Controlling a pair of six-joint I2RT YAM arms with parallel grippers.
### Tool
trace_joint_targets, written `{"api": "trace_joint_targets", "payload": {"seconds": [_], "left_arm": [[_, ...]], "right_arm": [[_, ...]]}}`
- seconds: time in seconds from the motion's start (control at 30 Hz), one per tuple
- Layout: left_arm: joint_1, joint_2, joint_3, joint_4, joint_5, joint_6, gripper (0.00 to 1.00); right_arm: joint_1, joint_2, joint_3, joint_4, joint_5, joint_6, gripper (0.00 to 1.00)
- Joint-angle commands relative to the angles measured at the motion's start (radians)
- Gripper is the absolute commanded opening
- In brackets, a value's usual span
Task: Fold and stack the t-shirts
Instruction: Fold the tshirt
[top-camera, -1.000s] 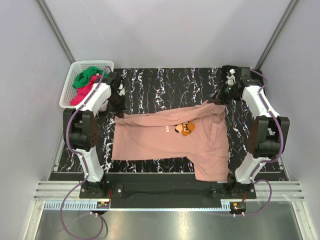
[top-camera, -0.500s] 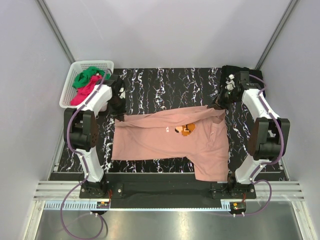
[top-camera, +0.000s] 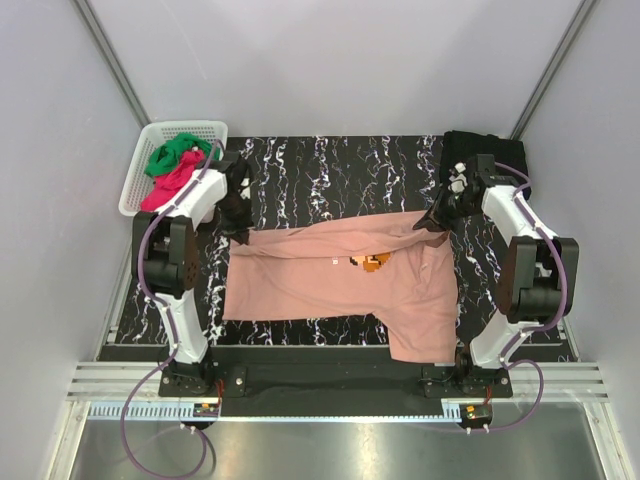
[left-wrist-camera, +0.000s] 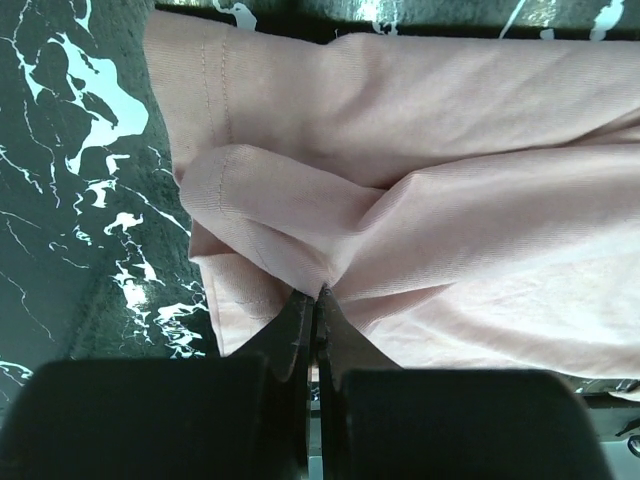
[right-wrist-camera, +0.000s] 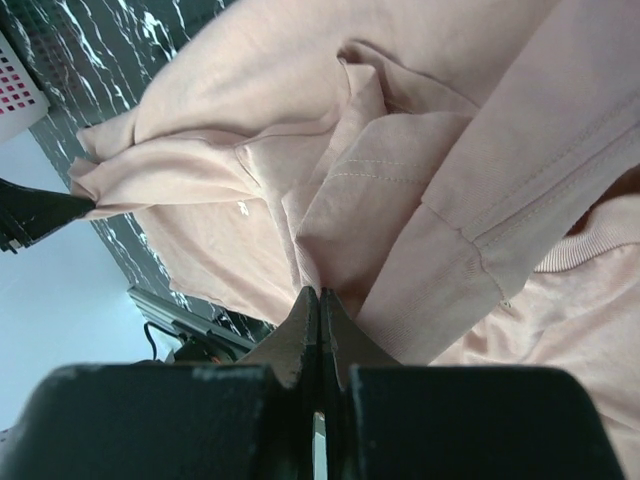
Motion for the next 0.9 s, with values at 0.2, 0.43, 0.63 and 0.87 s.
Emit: {"api": "trace_joint_targets", "payload": {"seconds": [0.2, 0.43, 0.63, 0.87], "left_arm": [[-0.003, 0.016, 0.001, 0.004, -0.034, -0.002, 0.0], [-0.003, 0.017, -0.016, 0.007, -0.058, -0.012, 0.0], [-0.003, 0.017, -0.028, 0.011, -0.055, -0.017, 0.0], [-0.003, 0.008, -0.008, -0.003, -0.074, -0.02, 0.44]], "right_arm": [[0.015, -0.066, -0.058, -0.016, 0.02, -0.013, 0.0], [0.015, -0.071, -0.091, -0.018, 0.051, -0.01, 0.0], [0.022, -0.052, -0.114, -0.011, 0.059, -0.013, 0.0], [0.022, -0.032, -0.103, -0.019, 0.057, -0.01, 0.26]]}}
